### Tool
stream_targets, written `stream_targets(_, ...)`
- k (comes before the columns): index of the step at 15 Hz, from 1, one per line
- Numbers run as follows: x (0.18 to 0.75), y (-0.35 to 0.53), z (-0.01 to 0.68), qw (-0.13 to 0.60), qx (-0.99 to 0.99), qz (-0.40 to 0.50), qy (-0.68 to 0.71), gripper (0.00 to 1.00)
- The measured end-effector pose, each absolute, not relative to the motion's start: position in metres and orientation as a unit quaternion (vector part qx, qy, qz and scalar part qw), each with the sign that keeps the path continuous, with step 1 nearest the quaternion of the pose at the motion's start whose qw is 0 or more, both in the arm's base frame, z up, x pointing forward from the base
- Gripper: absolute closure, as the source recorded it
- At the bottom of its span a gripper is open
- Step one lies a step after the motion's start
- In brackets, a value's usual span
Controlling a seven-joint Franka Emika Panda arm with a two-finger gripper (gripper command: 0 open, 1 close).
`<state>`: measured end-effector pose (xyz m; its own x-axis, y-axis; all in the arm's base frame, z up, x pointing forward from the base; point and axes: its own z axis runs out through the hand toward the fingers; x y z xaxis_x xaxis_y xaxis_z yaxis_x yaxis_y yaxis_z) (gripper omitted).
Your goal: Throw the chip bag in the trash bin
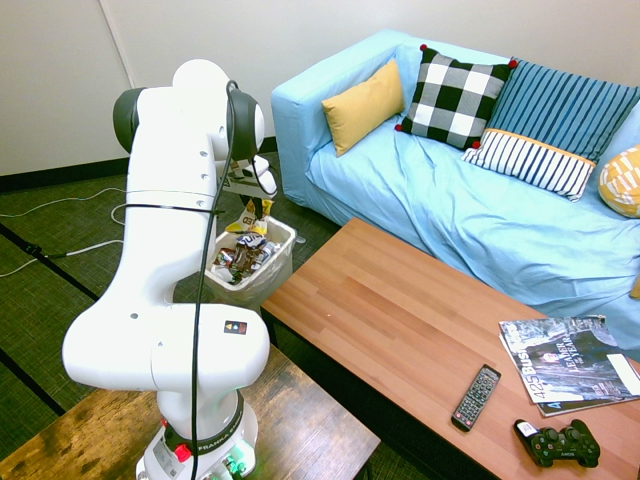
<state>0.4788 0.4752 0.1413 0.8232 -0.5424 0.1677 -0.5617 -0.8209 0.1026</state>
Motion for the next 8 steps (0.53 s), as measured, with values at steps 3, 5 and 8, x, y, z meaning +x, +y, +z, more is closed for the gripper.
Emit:
stream_targets(3,0.4788,0.4754,0.1419,0.073,0.952,0.065,-0.290,0.00)
stream_targets(5,0.4790,0.4751,0.1418,0.074,0.952,0.065,-0.291,0.00)
stream_targets(8,0.4790,0.4750,0.1418,0.073,0.952,0.064,-0.292,0.00)
